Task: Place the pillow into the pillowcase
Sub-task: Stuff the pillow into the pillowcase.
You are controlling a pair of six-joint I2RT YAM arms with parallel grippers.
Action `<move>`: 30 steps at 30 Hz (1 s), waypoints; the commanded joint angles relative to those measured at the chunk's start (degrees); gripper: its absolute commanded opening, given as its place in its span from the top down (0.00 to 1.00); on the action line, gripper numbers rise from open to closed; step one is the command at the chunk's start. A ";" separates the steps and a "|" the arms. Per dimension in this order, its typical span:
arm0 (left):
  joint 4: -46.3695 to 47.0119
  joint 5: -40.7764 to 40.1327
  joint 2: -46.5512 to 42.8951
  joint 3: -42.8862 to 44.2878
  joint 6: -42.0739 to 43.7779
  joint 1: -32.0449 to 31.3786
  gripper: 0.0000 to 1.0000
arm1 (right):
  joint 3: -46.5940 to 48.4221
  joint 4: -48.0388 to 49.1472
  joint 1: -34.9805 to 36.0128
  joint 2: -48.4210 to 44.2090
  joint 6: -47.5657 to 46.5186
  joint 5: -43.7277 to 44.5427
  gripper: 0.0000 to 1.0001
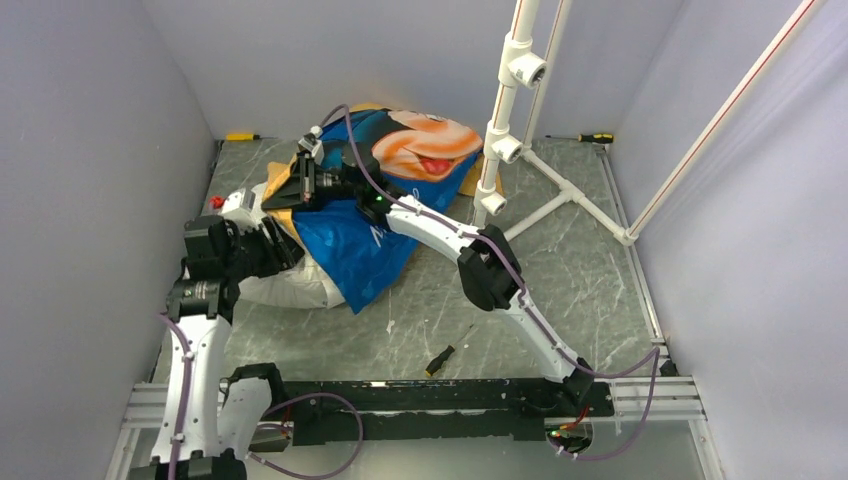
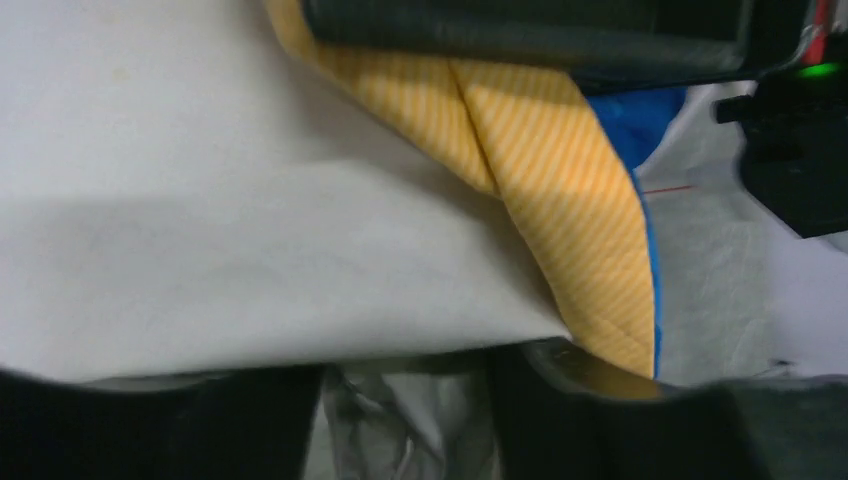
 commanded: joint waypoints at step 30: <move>8.73 -7.40 8.36 -3.87 -26.54 14.44 0.30 | -1.01 1.03 -2.14 -3.62 -5.93 -14.03 1.00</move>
